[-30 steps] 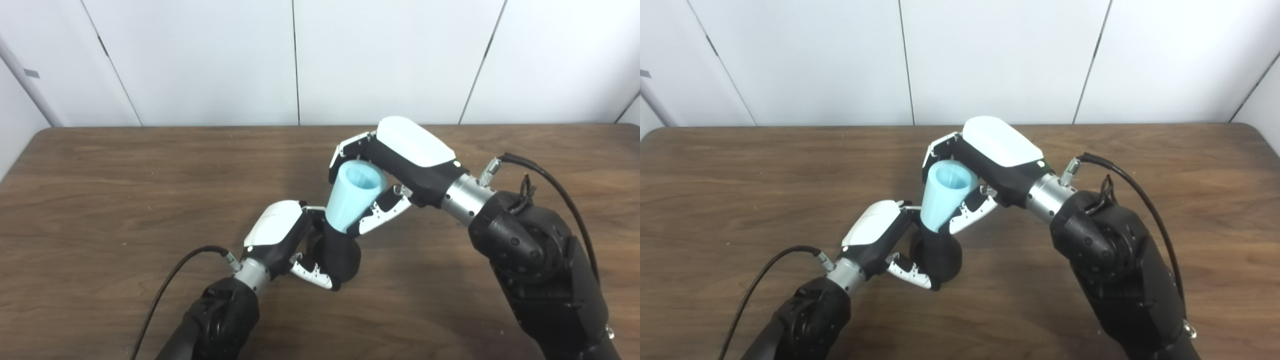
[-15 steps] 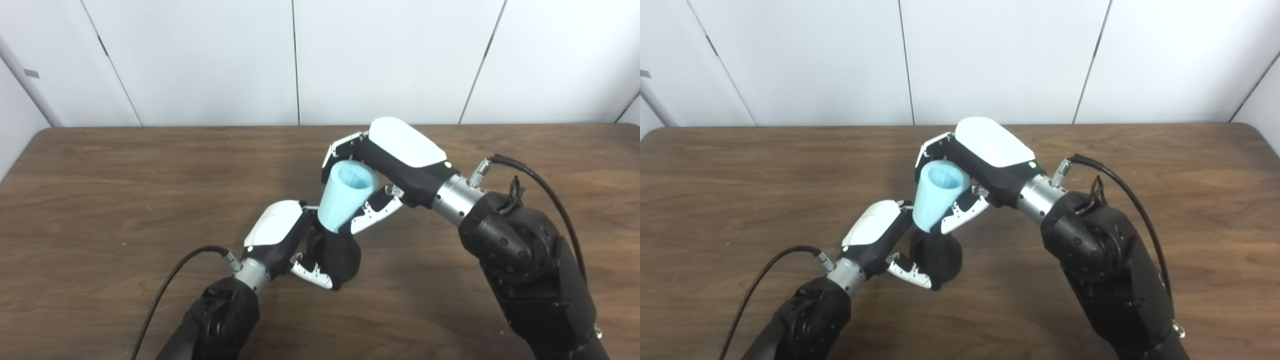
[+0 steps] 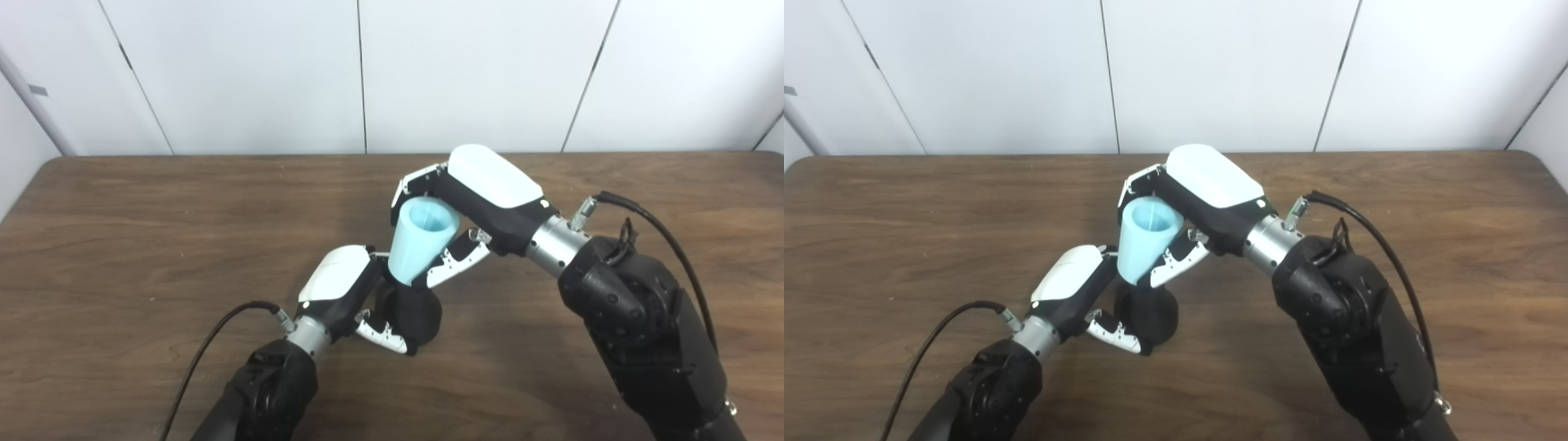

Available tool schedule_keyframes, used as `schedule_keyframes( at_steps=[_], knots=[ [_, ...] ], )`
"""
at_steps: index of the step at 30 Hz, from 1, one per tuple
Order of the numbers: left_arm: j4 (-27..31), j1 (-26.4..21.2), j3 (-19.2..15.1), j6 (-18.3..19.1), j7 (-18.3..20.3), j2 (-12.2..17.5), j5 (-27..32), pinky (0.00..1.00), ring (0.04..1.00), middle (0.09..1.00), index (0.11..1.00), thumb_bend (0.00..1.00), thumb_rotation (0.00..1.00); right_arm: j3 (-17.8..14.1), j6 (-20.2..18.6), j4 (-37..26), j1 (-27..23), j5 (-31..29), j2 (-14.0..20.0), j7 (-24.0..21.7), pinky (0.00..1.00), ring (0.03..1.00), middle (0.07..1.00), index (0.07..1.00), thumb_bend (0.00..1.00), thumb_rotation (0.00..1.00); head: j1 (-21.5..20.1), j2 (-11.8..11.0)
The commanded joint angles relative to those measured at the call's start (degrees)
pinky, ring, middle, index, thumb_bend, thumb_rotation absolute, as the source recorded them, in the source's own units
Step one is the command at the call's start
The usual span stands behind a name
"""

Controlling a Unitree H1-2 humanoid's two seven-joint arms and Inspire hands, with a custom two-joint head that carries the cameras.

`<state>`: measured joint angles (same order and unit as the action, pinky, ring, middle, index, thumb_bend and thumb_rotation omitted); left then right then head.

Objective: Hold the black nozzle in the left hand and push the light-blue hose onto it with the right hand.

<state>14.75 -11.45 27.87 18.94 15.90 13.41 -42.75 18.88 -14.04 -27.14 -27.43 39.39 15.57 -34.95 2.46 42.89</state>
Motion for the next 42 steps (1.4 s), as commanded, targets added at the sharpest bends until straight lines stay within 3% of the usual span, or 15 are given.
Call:
schedule_keyframes(
  at_steps=[1, 8, 14, 16, 18, 23, 35, 36, 37, 38, 40, 42],
  knots=[
    [-1.2, 2.3, 2.1, 0.6, 4.8, 0.3, 0.9, 0.94, 0.652, 0.495, 0.484, 0.52, 0.00, 0.0, -0.1, -0.6, -2.3, 0.6, 1.5, -1.4, 0.31, 0.429, 0.518, 0.503, 0.50, 0.00, 0.0, 0.3],
    [-1.2, 2.2, 1.9, 0.4, 4.5, 0.2, 1.3, 0.94, 0.652, 0.491, 0.486, 0.52, 0.00, 2.1, -1.8, -1.4, -4.5, -1.8, 3.8, -8.4, 0.30, 0.431, 0.521, 0.504, 0.50, 0.00, -0.1, 0.4],
    [-1.2, 2.2, 1.9, 0.4, 4.5, 0.2, 1.3, 0.94, 0.652, 0.489, 0.487, 0.52, 0.00, 2.8, -2.6, -1.5, -5.0, -2.5, 4.5, -9.1, 0.30, 0.432, 0.522, 0.502, 0.50, 0.00, -0.1, 0.4],
    [-1.2, 2.4, 1.8, 0.2, 4.3, 0.2, 1.5, 0.94, 0.651, 0.488, 0.487, 0.52, 0.00, 4.5, -7.7, -1.9, -8.4, -3.0, 6.3, -16.2, 0.30, 0.440, 0.515, 0.495, 0.50, 0.00, 0.0, 0.5],
    [-1.2, 2.6, 1.8, 0.2, 4.2, 0.2, 1.6, 0.94, 0.650, 0.482, 0.490, 0.52, 0.00, 5.7, -11.1, -2.3, -10.2, -2.1, 6.9, -19.3, 0.31, 0.451, 0.507, 0.480, 0.50, 0.00, -0.1, 0.5],
    [-1.1, 2.6, 1.6, 0.2, 4.3, 0.2, 1.8, 0.94, 0.649, 0.478, 0.491, 0.52, 0.00, 6.3, -12.5, -3.2, -9.8, -1.2, 6.4, -17.8, 0.31, 0.454, 0.511, 0.478, 0.50, 0.00, -0.2, 0.5],
    [-1.6, 2.4, 1.4, -0.1, 4.3, 0.1, 2.2, 0.94, 0.649, 0.478, 0.491, 0.52, 0.00, 6.1, -11.1, -3.5, -9.1, -2.0, 6.1, -15.0, 0.31, 0.446, 0.511, 0.510, 0.50, 0.00, -0.3, 0.4],
    [-1.9, 2.4, 1.6, -0.2, 4.3, 0.0, 2.0, 0.94, 0.649, 0.478, 0.491, 0.52, 0.00, 6.1, -9.3, -3.8, -8.8, -1.5, 6.1, -13.7, 0.31, 0.446, 0.511, 0.510, 0.50, 0.00, -0.3, 0.2],
    [-2.1, 2.4, 1.8, -0.3, 4.3, 0.0, 1.9, 0.94, 0.647, 0.479, 0.491, 0.52, 0.00, 6.2, -7.9, -4.0, -8.6, -1.0, 6.2, -12.7, 0.46, 0.595, 0.660, 0.621, 0.67, 0.06, -0.3, 0.2],
    [-2.2, 2.3, 1.9, -0.3, 4.3, -0.1, 1.8, 0.93, 0.647, 0.479, 0.491, 0.52, 0.00, 6.3, -6.6, -4.1, -8.6, -0.5, 6.3, -11.9, 0.56, 0.696, 0.765, 0.700, 0.77, 0.12, -0.3, 0.2],
    [-2.4, 2.2, 1.9, -0.4, 4.3, -0.1, 1.7, 0.93, 0.646, 0.470, 0.494, 0.52, 0.00, 6.2, -5.3, -4.4, -8.8, 0.3, 6.5, -11.5, 0.64, 0.776, 0.852, 0.768, 0.85, 0.19, -0.3, 0.1],
    [-2.5, 2.2, 1.9, -0.5, 4.3, -0.1, 1.7, 0.93, 0.645, 0.466, 0.495, 0.52, 0.00, 5.8, -4.7, -5.0, -9.0, 0.8, 6.5, -11.6, 0.70, 0.832, 0.876, 0.795, 0.89, 0.22, -0.4, 0.2]
  ],
)
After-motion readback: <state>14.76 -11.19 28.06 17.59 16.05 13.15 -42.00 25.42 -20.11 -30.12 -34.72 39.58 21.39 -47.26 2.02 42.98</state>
